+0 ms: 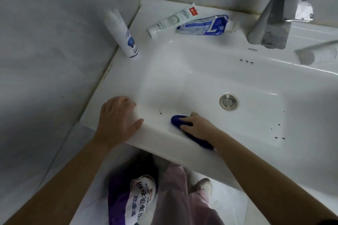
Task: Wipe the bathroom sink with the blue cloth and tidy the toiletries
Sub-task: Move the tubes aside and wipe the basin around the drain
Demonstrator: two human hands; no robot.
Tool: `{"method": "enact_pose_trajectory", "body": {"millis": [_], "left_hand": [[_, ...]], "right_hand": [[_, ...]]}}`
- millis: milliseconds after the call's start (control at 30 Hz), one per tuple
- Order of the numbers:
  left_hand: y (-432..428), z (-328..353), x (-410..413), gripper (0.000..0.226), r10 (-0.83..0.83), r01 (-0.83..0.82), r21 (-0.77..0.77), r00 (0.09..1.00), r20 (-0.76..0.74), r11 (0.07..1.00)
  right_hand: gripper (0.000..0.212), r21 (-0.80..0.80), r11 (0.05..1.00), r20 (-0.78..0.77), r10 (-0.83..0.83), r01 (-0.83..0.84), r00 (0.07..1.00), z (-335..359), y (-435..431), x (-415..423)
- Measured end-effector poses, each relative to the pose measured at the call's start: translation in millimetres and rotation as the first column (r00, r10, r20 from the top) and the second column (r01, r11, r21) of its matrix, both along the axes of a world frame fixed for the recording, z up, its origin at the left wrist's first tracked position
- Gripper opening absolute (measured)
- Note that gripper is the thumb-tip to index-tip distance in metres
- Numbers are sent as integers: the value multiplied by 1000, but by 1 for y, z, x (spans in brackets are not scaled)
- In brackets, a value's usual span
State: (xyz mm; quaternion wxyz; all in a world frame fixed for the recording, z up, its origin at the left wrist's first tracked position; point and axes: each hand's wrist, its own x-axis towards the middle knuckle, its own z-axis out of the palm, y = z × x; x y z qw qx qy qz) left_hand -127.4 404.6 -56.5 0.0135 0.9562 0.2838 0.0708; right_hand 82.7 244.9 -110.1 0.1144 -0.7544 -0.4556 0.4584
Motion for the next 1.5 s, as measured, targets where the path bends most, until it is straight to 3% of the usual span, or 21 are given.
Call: {"method": "enact_pose_trajectory", "body": {"millis": [133,300,433,567,700,733,867,933,1033,1100,1167,1300,1333,1400,1500], "left_hand": [[4,-15,-9,58,81,-77,-96,996,36,992],[7,-17,-9,60,64,-57,-97,996,68,994],[7,-17,-9,60,86,-79,-109,994,61,991],[8,-16,-10,60,87,-83,-113,996,35,990],[7,-16,-10,60,100,-94,-128,994,44,987],[7,-16,-10,60,106,-100,-129,994,39,987],[8,-17,-10,59,102,-99,-109,994,27,989],[8,-17,-10,59,100,-97,-103,995,27,990],[7,-16,-10,59,101,-95,-116,994,48,989],[7,-17,-10,58,96,-91,-104,994,49,990],[8,-17,-10,58,97,-93,-102,994,41,990],[6,-18,-11,56,108,-103,-106,993,41,989],[6,-17,-11,54,107,-102,-103,993,48,989],[7,-17,-11,53,101,-95,-100,993,58,990],[7,-17,-12,53,99,-92,-109,993,58,990]], "right_hand": [[38,30,999,-123,22,-18,992,11,-7,2],[43,61,986,146,-161,154,976,-14,-2,14],[41,217,969,-95,-104,122,990,-12,70,-27],[36,237,965,-204,163,-113,965,2,41,-17],[38,148,987,81,-74,62,994,-12,17,8],[39,156,984,85,-104,90,991,-14,28,4],[34,244,963,-256,-53,117,965,5,80,-40],[30,255,965,-308,23,59,951,15,73,-40],[27,200,979,-158,58,-26,986,0,28,-5],[29,170,983,25,-79,74,997,-13,12,14],[32,175,977,67,-138,125,988,-21,27,10],[30,218,969,-280,-55,120,958,-1,70,-34],[29,218,972,-309,-12,83,951,7,66,-35],[27,177,984,-262,43,4,964,8,44,-19],[30,109,993,8,-50,49,999,-6,15,14]]}}
